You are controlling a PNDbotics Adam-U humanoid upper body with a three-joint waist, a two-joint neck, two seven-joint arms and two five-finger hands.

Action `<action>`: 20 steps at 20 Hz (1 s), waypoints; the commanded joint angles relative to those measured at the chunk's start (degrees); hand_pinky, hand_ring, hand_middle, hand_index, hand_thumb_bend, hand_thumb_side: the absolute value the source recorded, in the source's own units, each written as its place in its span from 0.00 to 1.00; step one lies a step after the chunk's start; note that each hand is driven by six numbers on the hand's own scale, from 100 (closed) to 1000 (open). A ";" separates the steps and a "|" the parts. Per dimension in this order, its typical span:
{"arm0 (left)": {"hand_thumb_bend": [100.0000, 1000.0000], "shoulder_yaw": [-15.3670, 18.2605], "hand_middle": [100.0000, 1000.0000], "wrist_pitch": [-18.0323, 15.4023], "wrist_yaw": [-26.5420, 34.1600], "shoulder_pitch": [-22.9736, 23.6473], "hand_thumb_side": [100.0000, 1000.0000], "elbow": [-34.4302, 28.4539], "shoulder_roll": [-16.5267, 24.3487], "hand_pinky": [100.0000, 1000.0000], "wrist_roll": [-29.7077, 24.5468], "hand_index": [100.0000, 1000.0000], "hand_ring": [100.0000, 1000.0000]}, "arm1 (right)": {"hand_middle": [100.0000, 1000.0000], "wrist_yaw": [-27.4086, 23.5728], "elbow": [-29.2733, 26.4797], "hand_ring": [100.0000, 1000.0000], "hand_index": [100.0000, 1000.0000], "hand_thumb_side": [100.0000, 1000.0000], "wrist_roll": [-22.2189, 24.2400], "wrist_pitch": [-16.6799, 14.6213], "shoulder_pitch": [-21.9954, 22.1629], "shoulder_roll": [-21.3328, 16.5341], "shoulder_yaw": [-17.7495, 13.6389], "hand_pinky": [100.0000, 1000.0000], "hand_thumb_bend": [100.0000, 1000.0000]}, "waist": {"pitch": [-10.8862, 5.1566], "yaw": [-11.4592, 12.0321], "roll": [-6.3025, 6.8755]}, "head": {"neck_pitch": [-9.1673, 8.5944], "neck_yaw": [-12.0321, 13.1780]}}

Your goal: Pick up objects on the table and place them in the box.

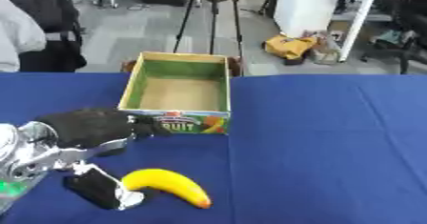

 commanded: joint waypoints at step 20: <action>0.28 -3.70 0.84 -1.21 -1.56 -2.98 0.48 13.72 -5.91 0.56 2.66 0.94 0.80 | 0.57 0.82 -0.81 0.84 0.80 0.95 -4.78 -4.90 -0.41 -0.34 -0.16 0.72 0.00 | -0.11 -0.52 0.14 | -0.92 0.49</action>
